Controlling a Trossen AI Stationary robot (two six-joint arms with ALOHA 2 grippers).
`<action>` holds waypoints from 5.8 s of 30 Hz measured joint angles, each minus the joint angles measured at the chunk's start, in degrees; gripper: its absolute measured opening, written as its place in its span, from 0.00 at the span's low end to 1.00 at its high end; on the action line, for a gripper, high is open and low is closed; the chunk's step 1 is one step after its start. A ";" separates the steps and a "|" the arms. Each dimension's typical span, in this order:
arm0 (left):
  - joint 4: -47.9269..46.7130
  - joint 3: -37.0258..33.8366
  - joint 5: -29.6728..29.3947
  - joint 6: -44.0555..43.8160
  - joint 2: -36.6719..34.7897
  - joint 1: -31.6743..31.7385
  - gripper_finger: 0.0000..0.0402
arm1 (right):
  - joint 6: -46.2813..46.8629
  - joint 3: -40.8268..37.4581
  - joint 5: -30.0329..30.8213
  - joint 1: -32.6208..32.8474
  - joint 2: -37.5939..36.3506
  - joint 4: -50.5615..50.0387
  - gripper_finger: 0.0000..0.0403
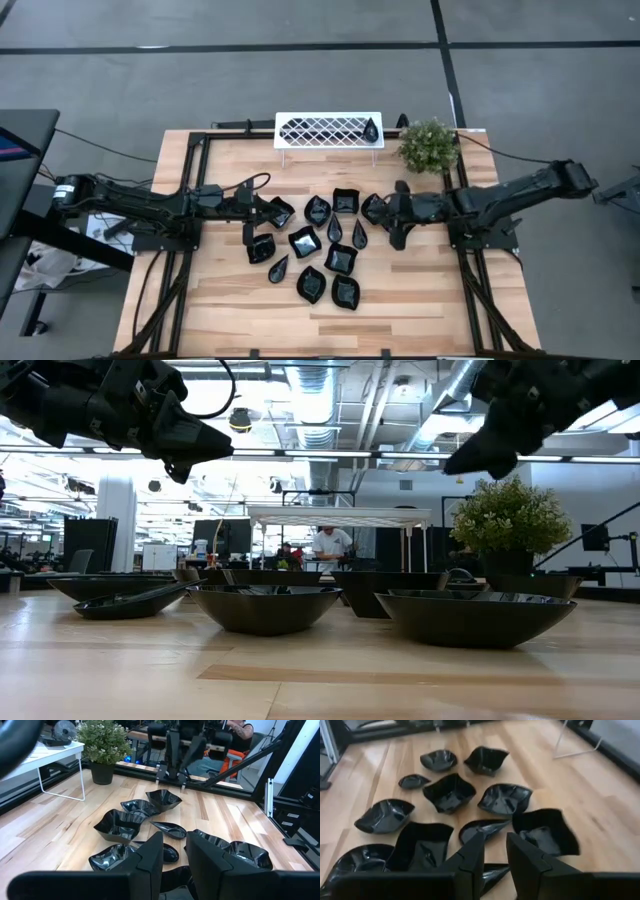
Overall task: Pick & Place Mini shaped plates
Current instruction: Stack the drop shaped plate on top of the drop shaped plate on the shelf
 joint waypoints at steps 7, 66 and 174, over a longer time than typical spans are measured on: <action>0.01 -0.01 0.00 0.00 0.00 -0.01 0.22 | 2.97 -0.24 0.02 0.07 8.71 0.96 0.19; 0.03 -0.01 0.02 -0.02 0.00 0.01 0.22 | 13.84 13.75 -4.75 -3.18 30.97 -8.65 0.19; -0.89 -0.03 0.07 -1.98 0.02 -0.03 0.22 | 59.51 13.69 -4.63 -2.69 35.55 -10.84 0.38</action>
